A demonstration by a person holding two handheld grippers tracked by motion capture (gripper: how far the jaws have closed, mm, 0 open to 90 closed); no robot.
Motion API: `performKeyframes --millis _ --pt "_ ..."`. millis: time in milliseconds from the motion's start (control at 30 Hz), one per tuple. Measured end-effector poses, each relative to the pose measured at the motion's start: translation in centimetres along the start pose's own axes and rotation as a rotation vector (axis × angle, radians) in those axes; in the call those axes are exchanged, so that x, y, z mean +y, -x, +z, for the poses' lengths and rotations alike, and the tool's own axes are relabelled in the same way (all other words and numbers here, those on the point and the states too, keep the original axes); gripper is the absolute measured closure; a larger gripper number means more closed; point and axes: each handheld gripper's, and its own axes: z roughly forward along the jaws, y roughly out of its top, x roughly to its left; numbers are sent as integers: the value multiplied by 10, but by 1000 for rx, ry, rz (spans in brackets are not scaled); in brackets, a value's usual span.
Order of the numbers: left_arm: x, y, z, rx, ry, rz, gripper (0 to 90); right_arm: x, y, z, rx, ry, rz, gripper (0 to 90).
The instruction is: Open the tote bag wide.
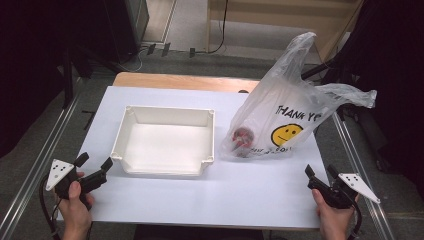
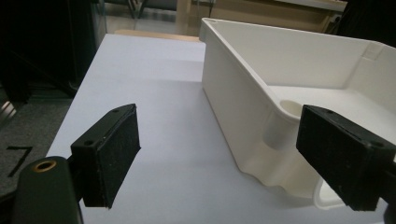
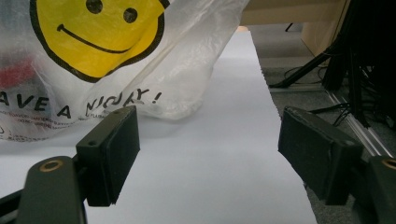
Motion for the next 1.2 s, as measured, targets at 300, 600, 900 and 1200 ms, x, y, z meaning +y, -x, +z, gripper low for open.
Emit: performKeyframes --millis 300,600,900,1200 --pt "9 -4 -8 24 -4 -99 143 26 -25 5 32 30 -36 241" --pt "28 4 -13 44 12 -40 143 60 -47 24 68 45 -17 195" --pt "44 27 -7 -7 -9 4 143 79 -67 43 96 4 -23 162" --pt "65 62 5 -30 -5 45 144 88 -108 57 200 -6 -61 153"
